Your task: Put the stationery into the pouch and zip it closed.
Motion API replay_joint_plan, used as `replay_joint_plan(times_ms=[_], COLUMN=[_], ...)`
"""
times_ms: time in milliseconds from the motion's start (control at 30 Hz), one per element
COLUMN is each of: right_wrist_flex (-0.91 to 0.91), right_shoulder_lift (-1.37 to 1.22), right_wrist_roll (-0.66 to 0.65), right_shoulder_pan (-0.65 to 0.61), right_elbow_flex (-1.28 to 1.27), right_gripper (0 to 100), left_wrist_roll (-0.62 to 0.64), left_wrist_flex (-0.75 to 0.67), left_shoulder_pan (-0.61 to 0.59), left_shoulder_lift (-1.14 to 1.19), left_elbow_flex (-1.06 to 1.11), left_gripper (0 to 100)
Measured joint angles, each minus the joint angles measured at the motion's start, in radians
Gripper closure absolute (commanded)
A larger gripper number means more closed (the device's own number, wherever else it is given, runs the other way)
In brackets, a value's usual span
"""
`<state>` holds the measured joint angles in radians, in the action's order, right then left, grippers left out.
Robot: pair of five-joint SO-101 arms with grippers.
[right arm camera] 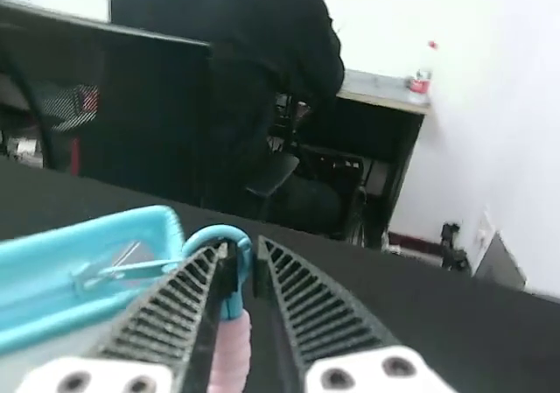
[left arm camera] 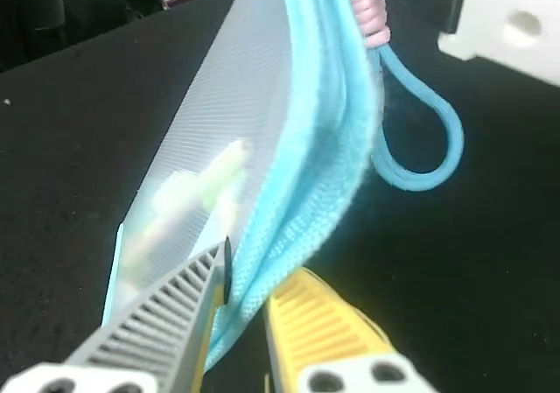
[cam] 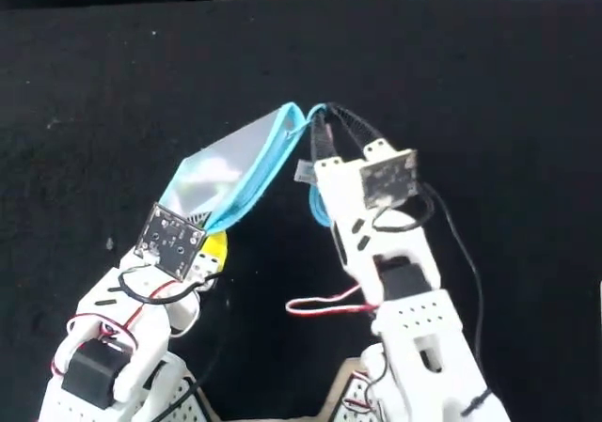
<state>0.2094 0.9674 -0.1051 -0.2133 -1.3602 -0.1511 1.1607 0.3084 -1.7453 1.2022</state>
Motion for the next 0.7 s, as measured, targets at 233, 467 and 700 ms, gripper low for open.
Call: replay_joint_plan(times_ms=[233, 467, 700], right_wrist_flex=[0.101, 0.150, 0.184], right_shoulder_lift=[-0.143, -0.361, -0.459], right_wrist_roll=[0.034, 0.035, 0.037], right_shoulder_pan=[0.055, 0.072, 0.072], right_elbow_flex=[0.034, 0.123, 0.144], right_gripper=[98.7, 98.7, 98.7], left_wrist_roll=[0.000, 0.000, 0.000], left_wrist_flex=[-0.003, -0.005, -0.005], left_shoulder_pan=[0.000, 0.002, 0.002], left_shoulder_lift=[0.003, 0.008, 0.014], left_elbow_flex=[0.000, 0.000, 0.000], left_gripper=[97, 97, 97])
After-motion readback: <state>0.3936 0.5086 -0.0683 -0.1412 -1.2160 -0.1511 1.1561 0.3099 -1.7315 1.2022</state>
